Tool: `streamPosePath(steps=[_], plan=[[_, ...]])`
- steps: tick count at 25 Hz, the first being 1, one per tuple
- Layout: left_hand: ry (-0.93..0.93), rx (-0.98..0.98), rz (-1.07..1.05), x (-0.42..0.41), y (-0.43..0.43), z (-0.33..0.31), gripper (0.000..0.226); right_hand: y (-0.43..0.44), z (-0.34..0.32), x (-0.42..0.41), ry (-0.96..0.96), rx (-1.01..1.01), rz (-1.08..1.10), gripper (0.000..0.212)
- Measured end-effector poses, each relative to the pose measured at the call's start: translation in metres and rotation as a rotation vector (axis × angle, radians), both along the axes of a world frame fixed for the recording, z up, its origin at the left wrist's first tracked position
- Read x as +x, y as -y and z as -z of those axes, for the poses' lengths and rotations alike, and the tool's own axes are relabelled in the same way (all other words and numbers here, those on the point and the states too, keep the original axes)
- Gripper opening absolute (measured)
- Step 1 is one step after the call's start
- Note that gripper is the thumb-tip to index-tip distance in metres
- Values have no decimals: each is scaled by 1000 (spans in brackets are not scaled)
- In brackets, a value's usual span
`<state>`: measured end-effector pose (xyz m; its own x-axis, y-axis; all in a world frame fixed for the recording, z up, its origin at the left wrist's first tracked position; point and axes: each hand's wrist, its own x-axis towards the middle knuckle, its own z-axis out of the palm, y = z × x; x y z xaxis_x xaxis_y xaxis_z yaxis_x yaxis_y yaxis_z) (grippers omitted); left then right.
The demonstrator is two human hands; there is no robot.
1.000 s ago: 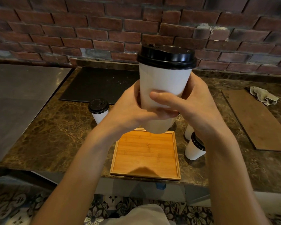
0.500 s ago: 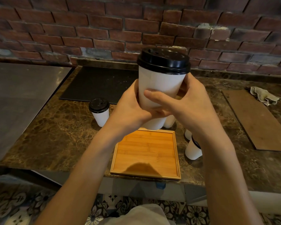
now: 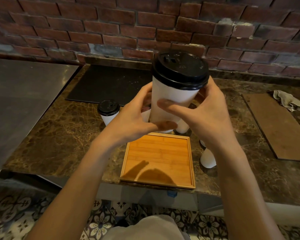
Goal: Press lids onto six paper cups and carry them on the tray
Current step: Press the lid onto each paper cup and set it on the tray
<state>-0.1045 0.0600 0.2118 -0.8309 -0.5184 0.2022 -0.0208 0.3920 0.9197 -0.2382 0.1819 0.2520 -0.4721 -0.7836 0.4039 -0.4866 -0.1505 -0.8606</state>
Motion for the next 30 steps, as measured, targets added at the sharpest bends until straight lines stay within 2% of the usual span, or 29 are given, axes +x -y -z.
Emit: streamPosePath(steps=[3, 7, 9, 13, 17, 21, 25, 30], plan=[[137, -85, -119, 15, 14, 40, 88, 4, 27, -1, 6, -23, 46, 77], [223, -348, -513, 35, 24, 122, 65, 9, 78, -1, 89, 31, 124, 84], [346, -474, -641, 46, 27, 162, 61, 10, 106, 2, 129, 69, 166, 87], [634, -517, -577, 66, 30, 219, 66, 12, 157, 9, 260, 150, 215, 89], [850, -501, -523, 68, 35, 247, 64, 14, 193, 15, 316, 238, 230, 90], [924, -498, -510, 64, 38, 262, 58, 15, 219, 19, 339, 297, 252, 88], [980, -536, -537, 62, 39, 270, 70, 17, 235, 19, 367, 334, 258, 89], [969, -533, -552, 61, 41, 272, 71, 28, 246, 17, 341, 372, 247, 92]])
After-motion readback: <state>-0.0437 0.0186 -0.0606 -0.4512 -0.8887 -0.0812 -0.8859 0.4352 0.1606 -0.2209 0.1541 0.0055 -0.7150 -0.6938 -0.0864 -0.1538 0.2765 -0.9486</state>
